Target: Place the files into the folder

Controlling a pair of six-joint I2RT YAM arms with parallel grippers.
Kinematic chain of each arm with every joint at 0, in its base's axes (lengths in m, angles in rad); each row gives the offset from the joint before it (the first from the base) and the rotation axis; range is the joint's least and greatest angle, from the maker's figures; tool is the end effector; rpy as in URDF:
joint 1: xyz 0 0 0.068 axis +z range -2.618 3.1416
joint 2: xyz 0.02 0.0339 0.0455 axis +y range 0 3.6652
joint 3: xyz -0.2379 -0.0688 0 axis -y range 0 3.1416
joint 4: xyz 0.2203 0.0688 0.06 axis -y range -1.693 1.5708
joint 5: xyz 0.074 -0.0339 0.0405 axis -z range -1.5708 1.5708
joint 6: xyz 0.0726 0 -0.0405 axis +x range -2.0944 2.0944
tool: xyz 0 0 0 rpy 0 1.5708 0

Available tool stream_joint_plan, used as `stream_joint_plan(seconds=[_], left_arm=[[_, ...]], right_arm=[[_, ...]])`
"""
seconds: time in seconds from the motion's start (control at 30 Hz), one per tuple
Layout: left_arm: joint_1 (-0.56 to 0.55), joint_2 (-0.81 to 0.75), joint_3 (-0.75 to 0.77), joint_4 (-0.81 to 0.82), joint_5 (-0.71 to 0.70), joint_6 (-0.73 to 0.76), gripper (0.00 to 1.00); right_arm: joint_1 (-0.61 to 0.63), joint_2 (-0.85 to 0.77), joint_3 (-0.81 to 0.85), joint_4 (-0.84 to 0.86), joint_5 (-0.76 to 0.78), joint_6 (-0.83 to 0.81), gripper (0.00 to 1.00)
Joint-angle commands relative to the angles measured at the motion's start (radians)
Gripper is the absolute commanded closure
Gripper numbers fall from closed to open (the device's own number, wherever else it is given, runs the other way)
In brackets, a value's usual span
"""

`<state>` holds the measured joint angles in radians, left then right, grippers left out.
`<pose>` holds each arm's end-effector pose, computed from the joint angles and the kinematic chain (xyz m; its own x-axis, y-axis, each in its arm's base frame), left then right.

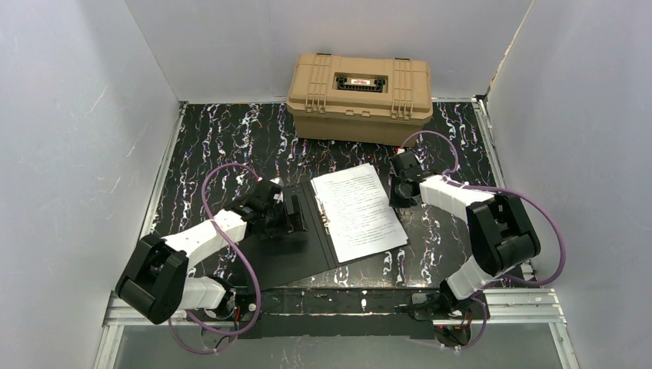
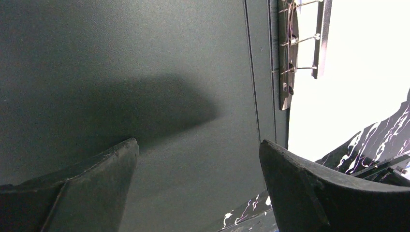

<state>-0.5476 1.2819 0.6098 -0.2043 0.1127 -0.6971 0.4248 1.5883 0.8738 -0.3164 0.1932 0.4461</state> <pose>0.2139 -0.1400 0.1390 -0.8746 -0.2138 -0.4351 0.0226 0.8786 -0.4771 0.2832 0.1128 0.1278 -0.8408 0.0844 -0.5348 0.0534 0.9959 0.0732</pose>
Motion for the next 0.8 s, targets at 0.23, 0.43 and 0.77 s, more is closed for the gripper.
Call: stream_joint_plan(seconds=[0.23,0.43,0.77], left_arm=[[-0.005,0.004,-0.032,-0.018,-0.004,0.001,0.06],[-0.005,0.000,-0.035,-0.018,-0.004,0.001,0.06],[-0.005,-0.012,-0.022,-0.035,-0.011,0.007,0.06]], right_arm=[[0.044,-0.069,0.031,-0.078,0.066,0.011,0.99],[0.045,-0.111,0.073,-0.119,0.144,0.001,0.96],[0.154,-0.140,0.171,-0.144,0.118,0.005,0.79]])
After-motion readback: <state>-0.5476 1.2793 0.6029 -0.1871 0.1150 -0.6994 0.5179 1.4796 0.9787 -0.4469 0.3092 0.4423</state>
